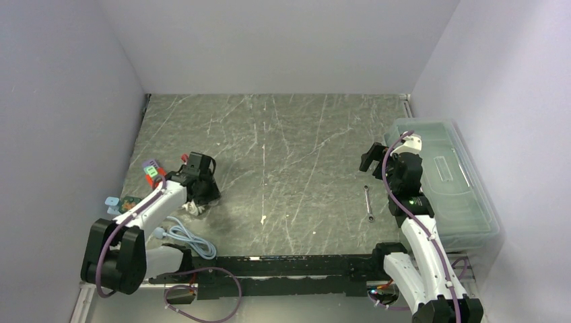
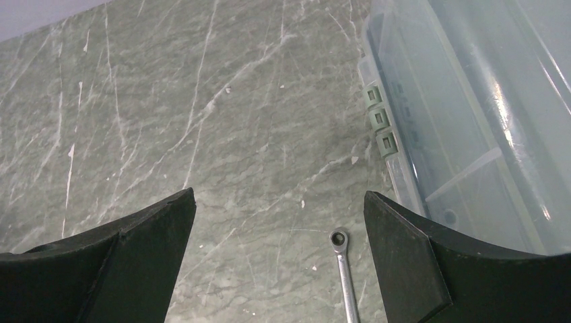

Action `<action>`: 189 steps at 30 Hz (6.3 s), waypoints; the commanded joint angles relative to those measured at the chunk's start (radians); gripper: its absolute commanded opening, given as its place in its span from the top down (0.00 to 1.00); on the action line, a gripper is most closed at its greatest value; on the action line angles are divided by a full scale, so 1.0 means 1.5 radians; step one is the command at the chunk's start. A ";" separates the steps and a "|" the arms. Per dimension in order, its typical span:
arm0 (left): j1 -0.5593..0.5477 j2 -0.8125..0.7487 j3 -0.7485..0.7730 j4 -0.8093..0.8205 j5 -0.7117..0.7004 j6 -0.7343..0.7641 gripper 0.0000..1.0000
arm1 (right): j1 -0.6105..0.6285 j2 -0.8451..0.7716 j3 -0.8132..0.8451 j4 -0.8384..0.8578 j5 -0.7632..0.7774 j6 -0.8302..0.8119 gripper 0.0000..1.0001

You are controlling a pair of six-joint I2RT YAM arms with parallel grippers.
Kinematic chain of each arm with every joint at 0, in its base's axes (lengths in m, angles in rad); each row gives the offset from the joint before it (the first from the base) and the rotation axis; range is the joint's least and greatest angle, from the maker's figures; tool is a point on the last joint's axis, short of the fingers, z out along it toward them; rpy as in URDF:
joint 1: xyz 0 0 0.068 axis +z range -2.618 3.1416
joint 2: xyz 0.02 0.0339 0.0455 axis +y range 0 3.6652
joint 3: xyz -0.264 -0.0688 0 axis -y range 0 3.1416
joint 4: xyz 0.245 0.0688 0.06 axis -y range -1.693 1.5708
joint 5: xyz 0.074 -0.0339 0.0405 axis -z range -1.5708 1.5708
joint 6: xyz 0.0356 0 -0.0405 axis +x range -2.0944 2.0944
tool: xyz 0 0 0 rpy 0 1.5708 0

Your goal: Pull the plug off the socket

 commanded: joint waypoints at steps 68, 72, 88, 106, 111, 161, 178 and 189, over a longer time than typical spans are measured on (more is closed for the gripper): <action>0.024 0.150 0.474 -0.043 0.220 0.081 0.00 | 0.284 0.307 0.203 0.268 -0.345 -0.106 0.00; 0.105 0.183 0.514 -0.021 0.245 0.091 0.01 | 0.334 0.438 0.281 0.262 -0.341 -0.156 0.00; 0.168 0.202 0.448 0.025 0.267 0.152 0.01 | 0.389 0.794 0.482 0.339 -0.340 -0.172 0.03; 0.205 0.205 0.445 0.031 0.312 0.140 0.01 | 0.444 0.898 0.605 0.220 -0.225 -0.296 0.06; 0.204 0.209 0.445 0.030 0.317 0.141 0.01 | 0.455 0.909 0.610 0.212 -0.202 -0.303 0.09; 0.112 0.283 0.271 0.355 0.735 -0.051 0.03 | 0.613 0.389 0.051 0.620 0.103 -0.079 1.00; 0.088 0.313 0.260 0.400 0.762 -0.084 0.49 | 0.621 0.392 0.050 0.635 0.112 -0.072 1.00; 0.082 0.325 0.259 0.409 0.779 -0.086 0.90 | 0.621 0.392 0.043 0.629 0.102 -0.054 1.00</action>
